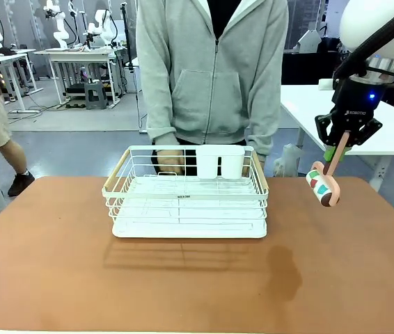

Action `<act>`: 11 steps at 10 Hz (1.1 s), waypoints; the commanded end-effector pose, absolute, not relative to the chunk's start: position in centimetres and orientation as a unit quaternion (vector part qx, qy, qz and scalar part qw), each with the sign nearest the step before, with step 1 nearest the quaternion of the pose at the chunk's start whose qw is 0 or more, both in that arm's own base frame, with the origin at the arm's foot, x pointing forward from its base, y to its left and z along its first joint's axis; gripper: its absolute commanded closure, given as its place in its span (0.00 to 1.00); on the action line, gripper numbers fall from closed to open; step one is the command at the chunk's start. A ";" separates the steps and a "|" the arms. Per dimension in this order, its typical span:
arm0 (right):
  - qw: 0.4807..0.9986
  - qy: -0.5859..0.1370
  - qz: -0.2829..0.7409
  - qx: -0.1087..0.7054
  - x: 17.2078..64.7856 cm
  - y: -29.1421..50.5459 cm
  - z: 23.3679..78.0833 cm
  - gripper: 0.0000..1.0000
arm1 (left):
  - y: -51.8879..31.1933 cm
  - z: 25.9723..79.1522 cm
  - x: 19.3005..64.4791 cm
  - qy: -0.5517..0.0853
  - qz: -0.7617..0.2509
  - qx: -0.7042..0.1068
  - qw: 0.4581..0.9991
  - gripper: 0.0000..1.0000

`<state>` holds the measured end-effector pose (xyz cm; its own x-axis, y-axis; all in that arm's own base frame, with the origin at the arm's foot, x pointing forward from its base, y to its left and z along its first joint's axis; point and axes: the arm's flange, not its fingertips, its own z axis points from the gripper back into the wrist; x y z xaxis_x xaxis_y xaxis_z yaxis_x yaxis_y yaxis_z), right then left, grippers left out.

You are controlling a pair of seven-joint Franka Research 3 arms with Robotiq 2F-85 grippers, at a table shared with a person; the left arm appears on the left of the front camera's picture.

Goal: Clean the table.
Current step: Place the Lint Roller down when the Dish drying rack is positioned in the middle of the table.

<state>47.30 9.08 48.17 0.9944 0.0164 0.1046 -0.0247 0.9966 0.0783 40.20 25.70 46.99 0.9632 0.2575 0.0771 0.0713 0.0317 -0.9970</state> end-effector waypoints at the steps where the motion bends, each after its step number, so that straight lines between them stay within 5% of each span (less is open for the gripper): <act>1: 0.998 -0.053 0.005 0.037 47.1 9.4 48.4 0.79 | 25.8 47.1 39.9 -0.116 0.064 -0.694 0.708 0.00; 4: 0.998 -0.052 0.010 0.040 47.3 9.1 48.2 0.79 | 25.8 47.1 39.9 -0.116 0.064 -0.694 0.708 0.00; 8: 0.892 -0.080 -0.428 0.118 50.8 6.6 48.0 0.79 | 25.8 47.1 39.9 -0.116 0.064 -0.694 0.708 0.00; 11: 0.802 -0.144 -0.566 0.124 53.3 6.1 46.4 0.79 | 25.8 47.1 39.9 -0.116 0.064 -0.694 0.708 0.00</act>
<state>52.81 4.20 47.31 0.5175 -0.8554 0.0222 0.8099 0.4980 0.3100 40.21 25.69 46.98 0.9633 0.2573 0.0768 0.0711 0.0317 -0.9970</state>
